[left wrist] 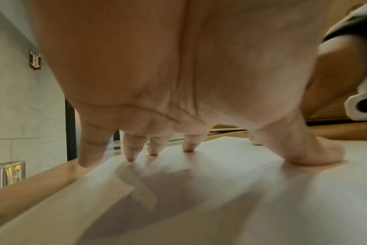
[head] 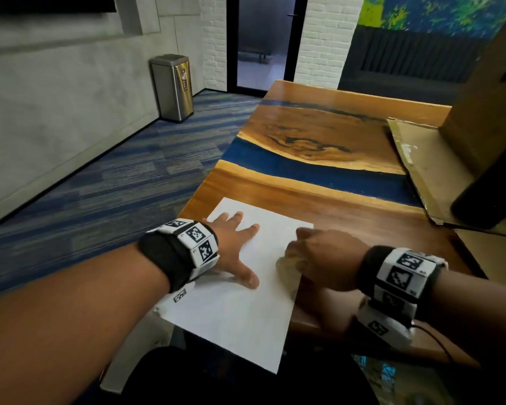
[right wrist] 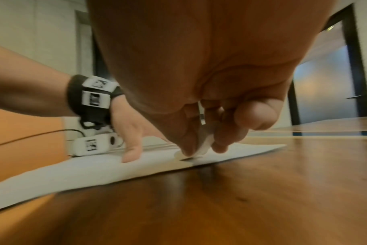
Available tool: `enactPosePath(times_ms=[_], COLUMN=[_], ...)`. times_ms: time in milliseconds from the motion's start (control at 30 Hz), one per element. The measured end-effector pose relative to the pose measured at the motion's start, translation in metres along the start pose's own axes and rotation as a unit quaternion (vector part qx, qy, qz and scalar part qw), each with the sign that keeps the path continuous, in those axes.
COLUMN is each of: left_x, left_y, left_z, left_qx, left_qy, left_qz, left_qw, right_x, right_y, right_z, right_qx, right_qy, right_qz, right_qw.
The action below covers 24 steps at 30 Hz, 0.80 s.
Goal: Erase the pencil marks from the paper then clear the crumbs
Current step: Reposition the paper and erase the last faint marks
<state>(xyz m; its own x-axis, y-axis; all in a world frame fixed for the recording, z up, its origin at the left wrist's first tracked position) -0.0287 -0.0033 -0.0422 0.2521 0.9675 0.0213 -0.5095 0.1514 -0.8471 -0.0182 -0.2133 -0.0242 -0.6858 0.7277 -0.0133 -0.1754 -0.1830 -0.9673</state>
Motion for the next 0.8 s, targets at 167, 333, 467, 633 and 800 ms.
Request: enactPosePath(times_ms=[167, 333, 467, 633, 800], left_x=[-0.014, -0.011, -0.007, -0.002, -0.012], left_y=[-0.01, 0.01, 0.008, 0.006, 0.006], left_z=[0.004, 0.004, -0.001, -0.007, -0.008], left_qx=[-0.072, -0.025, -0.018, -0.007, -0.008], left_qy=[0.042, 0.062, 0.057, 0.055, 0.041], left_qz=[-0.034, 0.0, 0.002, 0.011, 0.007], left_qw=[0.996, 0.998, 0.998, 0.998, 0.999], right_x=[-0.023, -0.023, 0.003, 0.015, -0.014], right_y=[0.001, -0.006, -0.006, 0.0, -0.004], right_z=[-0.021, -0.027, -0.004, 0.013, 0.002], right_qx=[-0.024, -0.032, 0.003, 0.042, -0.021], right_qy=[0.081, 0.079, -0.035, -0.165, -0.046], right_qz=[0.017, 0.029, 0.036, 0.021, 0.074], right_qw=[0.996, 0.996, 0.999, 0.985, 0.996])
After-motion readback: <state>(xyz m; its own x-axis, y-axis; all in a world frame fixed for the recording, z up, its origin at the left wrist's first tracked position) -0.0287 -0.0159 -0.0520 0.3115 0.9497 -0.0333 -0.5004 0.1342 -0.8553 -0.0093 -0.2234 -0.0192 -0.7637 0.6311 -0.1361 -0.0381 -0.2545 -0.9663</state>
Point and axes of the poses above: each hand's wrist, its own z-axis away from the middle knuckle, its own y-axis out of the palm, x = y × z, the point moved 2 cm from there along -z, towards the middle knuckle, and after that the axes turned 4 degrees about y, right-handed, at the moved point
